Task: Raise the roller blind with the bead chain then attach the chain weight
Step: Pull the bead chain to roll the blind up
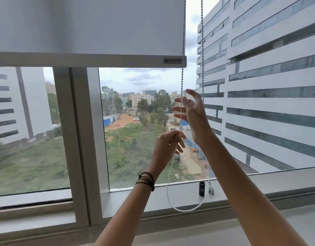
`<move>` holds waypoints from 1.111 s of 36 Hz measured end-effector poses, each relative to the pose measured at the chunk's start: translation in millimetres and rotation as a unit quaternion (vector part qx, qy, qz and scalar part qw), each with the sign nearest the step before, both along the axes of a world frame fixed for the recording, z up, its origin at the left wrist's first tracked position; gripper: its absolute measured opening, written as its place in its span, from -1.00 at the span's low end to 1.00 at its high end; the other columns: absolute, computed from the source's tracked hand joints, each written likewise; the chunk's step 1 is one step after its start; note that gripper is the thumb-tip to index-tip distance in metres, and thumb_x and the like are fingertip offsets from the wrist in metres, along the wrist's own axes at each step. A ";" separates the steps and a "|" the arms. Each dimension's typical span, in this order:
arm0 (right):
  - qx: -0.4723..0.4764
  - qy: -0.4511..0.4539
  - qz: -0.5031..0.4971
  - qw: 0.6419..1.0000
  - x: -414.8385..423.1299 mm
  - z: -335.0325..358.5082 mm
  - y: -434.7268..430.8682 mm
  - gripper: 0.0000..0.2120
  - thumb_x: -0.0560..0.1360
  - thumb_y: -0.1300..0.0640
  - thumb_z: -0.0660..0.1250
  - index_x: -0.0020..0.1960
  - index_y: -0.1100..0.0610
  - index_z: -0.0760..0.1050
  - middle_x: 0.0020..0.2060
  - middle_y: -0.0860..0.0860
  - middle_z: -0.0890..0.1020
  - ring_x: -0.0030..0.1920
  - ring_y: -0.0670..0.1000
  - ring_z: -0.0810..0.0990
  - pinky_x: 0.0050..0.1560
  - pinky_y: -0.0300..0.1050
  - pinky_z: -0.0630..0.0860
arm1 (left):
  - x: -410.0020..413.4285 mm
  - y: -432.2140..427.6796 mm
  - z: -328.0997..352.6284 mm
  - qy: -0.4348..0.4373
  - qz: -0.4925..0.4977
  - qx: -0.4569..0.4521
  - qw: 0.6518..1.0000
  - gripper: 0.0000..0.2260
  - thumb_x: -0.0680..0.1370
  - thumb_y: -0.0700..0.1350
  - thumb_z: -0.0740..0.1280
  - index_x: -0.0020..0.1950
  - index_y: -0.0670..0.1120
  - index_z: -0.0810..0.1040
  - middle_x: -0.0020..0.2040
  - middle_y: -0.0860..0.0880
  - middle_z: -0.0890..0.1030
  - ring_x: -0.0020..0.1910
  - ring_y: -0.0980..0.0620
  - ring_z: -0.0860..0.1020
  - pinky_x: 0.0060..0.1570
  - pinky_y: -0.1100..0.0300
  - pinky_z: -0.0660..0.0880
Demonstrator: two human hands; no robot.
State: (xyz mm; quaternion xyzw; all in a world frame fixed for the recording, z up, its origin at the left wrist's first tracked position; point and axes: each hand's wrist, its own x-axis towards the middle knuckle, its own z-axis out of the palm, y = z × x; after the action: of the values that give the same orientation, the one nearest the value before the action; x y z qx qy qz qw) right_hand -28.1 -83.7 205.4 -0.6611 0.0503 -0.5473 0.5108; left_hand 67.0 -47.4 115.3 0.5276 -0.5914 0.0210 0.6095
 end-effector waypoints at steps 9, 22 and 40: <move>-0.054 -0.028 -0.050 0.997 -6.9 65.7 3.9 -0.75 0.61 0.28 0.10 0.26 0.25 0.37 -0.25 0.02 0.58 -0.40 -0.09 0.43 -0.46 -0.32 0.39 | 5.5 -3.1 16.9 -0.095 0.048 0.033 0.994 -0.81 0.59 -0.26 0.21 -0.10 -0.14 0.60 -0.34 0.00 0.63 -0.48 0.18 0.57 -0.40 0.21 0.56; -0.128 -0.061 -0.154 0.978 -21.1 93.7 1.9 -0.75 0.61 0.28 0.07 -0.04 0.21 0.52 -0.49 0.00 0.34 -0.57 -0.18 0.23 -0.54 -0.34 0.17 | -2.8 -5.5 41.4 -0.224 0.106 0.058 0.967 -0.85 0.58 -0.18 0.25 0.01 -0.01 0.60 -0.17 0.06 0.70 -0.28 0.23 0.62 -0.27 0.27 0.56; -0.265 -0.078 -0.288 0.917 -26.7 90.5 -5.9 -0.75 0.61 0.24 0.08 -0.14 0.24 0.48 -0.46 -0.17 0.41 -0.54 -0.28 0.42 -0.51 -0.49 0.26 | -49.6 17.1 191.7 0.062 -0.062 -0.175 0.981 -0.79 0.60 -0.21 0.22 0.13 -0.30 0.54 -0.09 -0.17 0.63 -0.24 0.11 0.63 -0.17 0.23 0.61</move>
State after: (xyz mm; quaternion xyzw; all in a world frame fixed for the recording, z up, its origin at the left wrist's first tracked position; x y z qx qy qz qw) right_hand -54.8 -89.6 295.9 -0.6842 0.0518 -0.7140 0.1392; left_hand 17.5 -30.3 306.9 0.3750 -0.5716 0.0537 0.7278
